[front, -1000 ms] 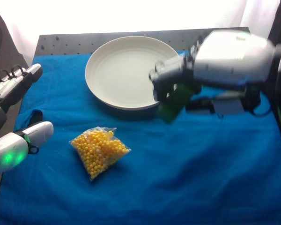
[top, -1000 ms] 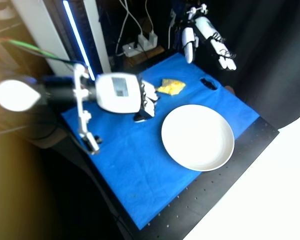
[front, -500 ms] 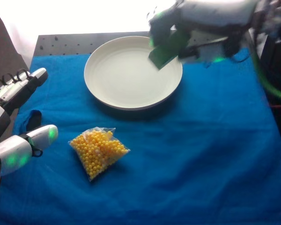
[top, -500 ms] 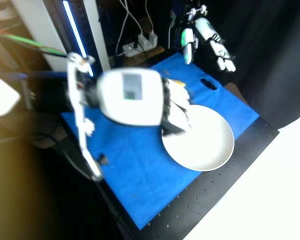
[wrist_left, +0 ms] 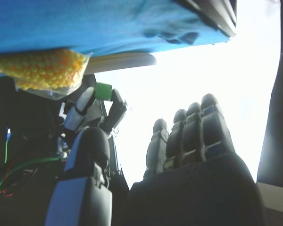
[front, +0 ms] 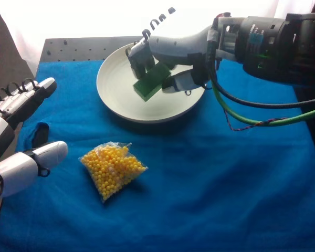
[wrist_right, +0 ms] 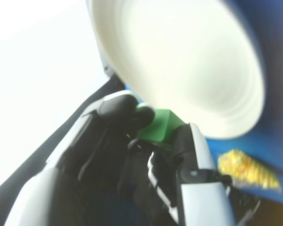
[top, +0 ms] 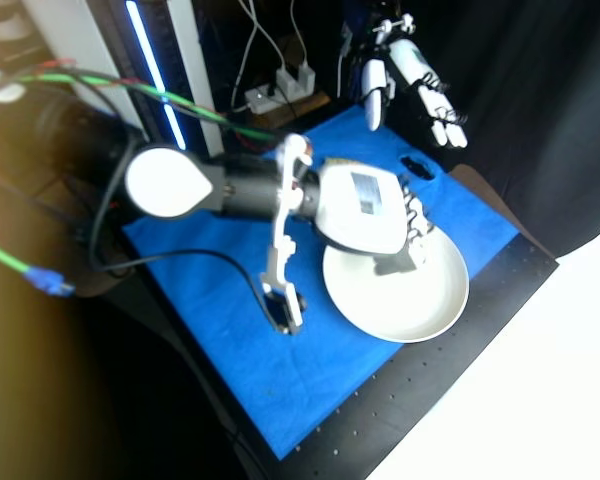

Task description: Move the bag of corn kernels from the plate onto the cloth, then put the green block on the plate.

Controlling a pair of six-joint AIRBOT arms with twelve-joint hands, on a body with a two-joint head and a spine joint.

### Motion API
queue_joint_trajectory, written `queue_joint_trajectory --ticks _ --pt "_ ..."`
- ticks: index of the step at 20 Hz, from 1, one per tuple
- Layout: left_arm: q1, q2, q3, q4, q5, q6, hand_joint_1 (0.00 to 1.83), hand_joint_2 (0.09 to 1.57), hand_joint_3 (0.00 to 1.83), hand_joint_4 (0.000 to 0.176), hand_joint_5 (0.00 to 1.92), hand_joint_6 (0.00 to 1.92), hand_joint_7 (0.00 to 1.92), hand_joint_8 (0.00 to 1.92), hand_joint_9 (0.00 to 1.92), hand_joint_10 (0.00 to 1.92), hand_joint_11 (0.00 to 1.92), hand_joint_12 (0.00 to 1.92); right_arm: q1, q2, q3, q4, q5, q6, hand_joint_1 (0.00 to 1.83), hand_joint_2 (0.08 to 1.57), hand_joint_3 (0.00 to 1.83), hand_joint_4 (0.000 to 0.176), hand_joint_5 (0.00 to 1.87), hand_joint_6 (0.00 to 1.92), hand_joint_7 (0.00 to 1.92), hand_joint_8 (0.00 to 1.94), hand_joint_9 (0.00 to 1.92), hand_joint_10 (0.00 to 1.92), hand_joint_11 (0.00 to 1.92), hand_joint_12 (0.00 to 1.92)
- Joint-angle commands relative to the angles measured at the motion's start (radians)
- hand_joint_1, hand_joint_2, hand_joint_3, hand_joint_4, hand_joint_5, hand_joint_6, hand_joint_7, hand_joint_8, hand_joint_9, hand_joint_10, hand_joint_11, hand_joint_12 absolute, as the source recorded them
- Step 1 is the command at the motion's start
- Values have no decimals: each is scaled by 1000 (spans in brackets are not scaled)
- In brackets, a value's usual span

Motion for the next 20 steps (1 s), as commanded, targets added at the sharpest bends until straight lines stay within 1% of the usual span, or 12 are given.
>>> queue_joint_trajectory --ticks 1,2,3,5,9,10,12,13,14,18,19,20 --pt "-9 -4 7 18 -116 -8 457 1288 0 117 77 2 0 0 0 0 0 0 17 -1 -3 19 74 -3 875 1165 0 0 143 98 172 69 87 199 6 618" --pt "-9 -4 7 17 -117 -9 457 1288 0 117 77 2 0 0 0 0 0 0 17 -1 -5 20 74 -3 875 1165 0 0 143 98 172 69 87 199 6 618" --pt "-9 -4 6 17 -117 -9 448 1290 1 115 72 2 0 0 0 0 0 0 17 -1 -9 23 74 -3 639 1173 0 17 5 3 6 2 3 7 0 33" --pt "-9 -6 5 16 -120 -9 448 1289 0 128 71 1 0 0 0 0 0 0 17 0 -24 31 76 -3 598 1128 0 57 0 0 0 0 0 0 0 0" --pt "-8 -5 3 11 -127 -10 458 1280 0 136 71 2 0 0 0 0 0 0 17 123 -95 115 213 -3 446 1113 0 89 0 0 0 0 0 0 0 0" --pt "-8 -2 1 11 -132 -11 424 1262 0 168 83 5 0 0 0 0 0 0 17 172 -126 137 254 -3 416 1121 0 82 0 0 0 0 0 0 0 0" --pt "-9 5 -5 12 -137 -11 354 1252 0 176 66 3 0 0 0 0 0 0 9 240 -176 145 305 -3 439 1147 3 82 0 0 0 0 0 0 0 0" --pt "-9 8 -7 14 -141 -11 335 1251 0 176 63 2 0 0 0 0 0 0 1 280 -208 146 331 -3 593 1216 26 10 0 0 0 0 0 0 0 0" --pt "-9 10 -9 16 -145 -11 337 1259 0 176 62 1 0 0 0 0 0 0 -3 309 -232 146 340 -3 678 1247 29 0 0 0 0 0 0 0 0 0" --pt "-9 32 -19 41 -163 -11 318 1269 3 173 45 0 0 0 0 0 17 9 -42 434 -348 201 389 -93 720 1275 17 0 0 0 0 0 0 0 0 0" --pt "-17 37 -17 56 -162 -11 325 1272 3 176 46 1 0 0 0 0 5 2 -77 478 -382 258 419 -150 514 1297 22 0 0 0 0 0 0 0 0 0" --pt "-23 41 -16 67 -161 -11 324 1263 0 176 55 5 0 0 0 0 0 0 -112 511 -406 319 449 -199 419 1292 17 16 0 0 0 0 0 0 0 0"
